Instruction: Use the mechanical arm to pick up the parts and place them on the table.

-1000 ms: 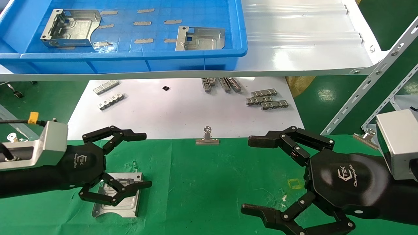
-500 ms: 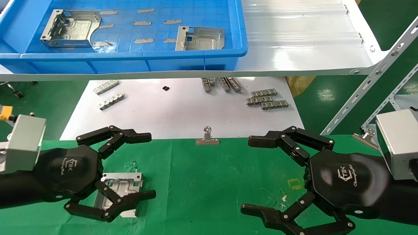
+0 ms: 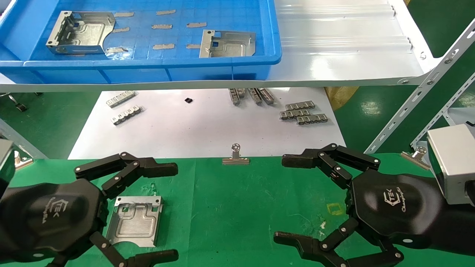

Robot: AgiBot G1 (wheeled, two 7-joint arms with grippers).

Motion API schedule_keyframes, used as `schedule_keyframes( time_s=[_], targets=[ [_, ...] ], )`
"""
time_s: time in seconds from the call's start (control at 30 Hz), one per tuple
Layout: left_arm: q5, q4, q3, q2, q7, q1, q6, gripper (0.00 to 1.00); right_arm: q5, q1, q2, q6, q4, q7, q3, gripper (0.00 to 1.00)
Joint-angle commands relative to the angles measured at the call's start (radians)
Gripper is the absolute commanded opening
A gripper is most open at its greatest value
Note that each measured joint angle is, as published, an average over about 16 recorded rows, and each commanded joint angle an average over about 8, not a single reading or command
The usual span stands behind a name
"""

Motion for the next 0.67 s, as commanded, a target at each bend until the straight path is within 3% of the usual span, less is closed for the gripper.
schedule_keyframes(
  time_s=[0.03, 0.67],
  targets=[
    [-0.006, -0.024, -0.014, -0.005, -0.016, 0.012, -0.002, 1.00, 0.000, 0.000, 0.000, 0.000, 0.000, 0.000, 0.000, 1.00],
    [0.000, 0.001, 0.001, 0.000, -0.002, 0.000, -0.001, 1.00, 0.000, 0.000, 0.000, 0.000, 0.000, 0.000, 0.000, 1.00]
  ],
)
